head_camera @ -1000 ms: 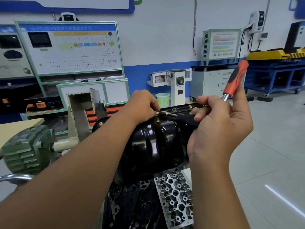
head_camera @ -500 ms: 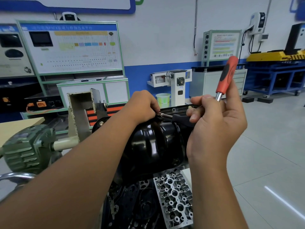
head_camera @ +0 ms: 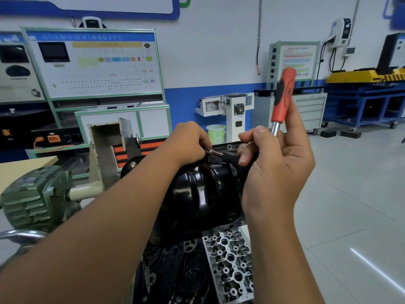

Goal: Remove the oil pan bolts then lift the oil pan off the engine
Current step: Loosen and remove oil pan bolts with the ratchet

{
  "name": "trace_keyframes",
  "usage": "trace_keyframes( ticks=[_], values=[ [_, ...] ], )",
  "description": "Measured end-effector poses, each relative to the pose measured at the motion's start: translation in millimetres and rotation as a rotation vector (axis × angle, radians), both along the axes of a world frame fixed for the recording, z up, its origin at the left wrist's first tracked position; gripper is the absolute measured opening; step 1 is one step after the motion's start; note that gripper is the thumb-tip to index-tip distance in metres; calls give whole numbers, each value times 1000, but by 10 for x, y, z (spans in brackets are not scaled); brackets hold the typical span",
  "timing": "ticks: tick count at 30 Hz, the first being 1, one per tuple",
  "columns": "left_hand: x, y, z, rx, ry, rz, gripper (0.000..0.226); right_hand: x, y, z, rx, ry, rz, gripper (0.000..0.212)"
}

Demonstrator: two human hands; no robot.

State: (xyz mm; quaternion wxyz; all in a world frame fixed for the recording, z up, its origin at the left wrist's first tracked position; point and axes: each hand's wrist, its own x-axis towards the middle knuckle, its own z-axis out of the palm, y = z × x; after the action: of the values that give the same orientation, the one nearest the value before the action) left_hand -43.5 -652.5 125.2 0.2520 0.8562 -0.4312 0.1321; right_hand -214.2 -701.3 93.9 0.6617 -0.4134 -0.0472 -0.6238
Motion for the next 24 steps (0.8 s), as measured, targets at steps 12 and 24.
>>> trace_keyframes(
  ticks=[12, 24],
  values=[
    [10, 0, -2, 21, -28, -18, 29, 9, 47, 37, 158, 3, -113, 61],
    [1, -5, -2, 61, -14, -115, 27, 6, 116, 87, 157, 4, -148, 61]
  ],
)
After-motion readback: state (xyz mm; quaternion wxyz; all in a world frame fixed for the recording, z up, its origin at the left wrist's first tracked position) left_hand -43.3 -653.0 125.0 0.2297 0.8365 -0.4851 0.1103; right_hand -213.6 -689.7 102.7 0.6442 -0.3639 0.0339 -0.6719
